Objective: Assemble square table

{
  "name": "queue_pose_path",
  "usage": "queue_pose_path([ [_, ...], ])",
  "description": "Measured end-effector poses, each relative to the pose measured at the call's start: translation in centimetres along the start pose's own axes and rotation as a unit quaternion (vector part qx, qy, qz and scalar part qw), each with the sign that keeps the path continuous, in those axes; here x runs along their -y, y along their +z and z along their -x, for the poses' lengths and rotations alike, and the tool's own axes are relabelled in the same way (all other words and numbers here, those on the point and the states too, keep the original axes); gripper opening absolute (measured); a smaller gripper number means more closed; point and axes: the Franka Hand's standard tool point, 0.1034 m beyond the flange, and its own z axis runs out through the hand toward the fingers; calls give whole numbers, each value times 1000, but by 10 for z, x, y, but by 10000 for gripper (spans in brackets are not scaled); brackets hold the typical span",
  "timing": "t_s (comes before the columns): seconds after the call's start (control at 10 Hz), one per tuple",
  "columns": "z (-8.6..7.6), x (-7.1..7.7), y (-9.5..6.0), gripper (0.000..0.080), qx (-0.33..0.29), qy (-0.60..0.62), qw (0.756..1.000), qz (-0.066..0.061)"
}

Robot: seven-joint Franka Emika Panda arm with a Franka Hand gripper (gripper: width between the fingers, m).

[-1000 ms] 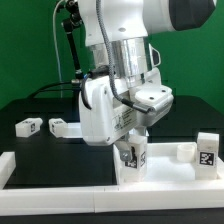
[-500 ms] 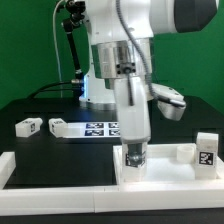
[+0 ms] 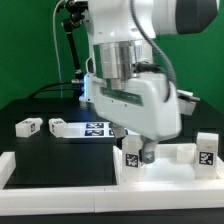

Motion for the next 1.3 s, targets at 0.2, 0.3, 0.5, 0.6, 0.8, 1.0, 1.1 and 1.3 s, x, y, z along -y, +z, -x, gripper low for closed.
queue_pose_path([
  [0.2,-3,1,0,649,-12,-61,998,-6],
  [0.3,-3,2,0,649,-12,-53,998,-6],
  [0.5,-3,1,0,393,-12,-47,999,-6],
  [0.6,-4,-1,1,393,-11,-22,1000,-5],
  [0.8,-4,-1,1,291,-11,36,999,-5],
  [1.0,-5,-3,1,291,-9,139,990,-5],
  [1.1,-5,-4,1,291,-4,198,980,-2],
  [1.3,-7,-6,1,291,22,331,943,-1],
])
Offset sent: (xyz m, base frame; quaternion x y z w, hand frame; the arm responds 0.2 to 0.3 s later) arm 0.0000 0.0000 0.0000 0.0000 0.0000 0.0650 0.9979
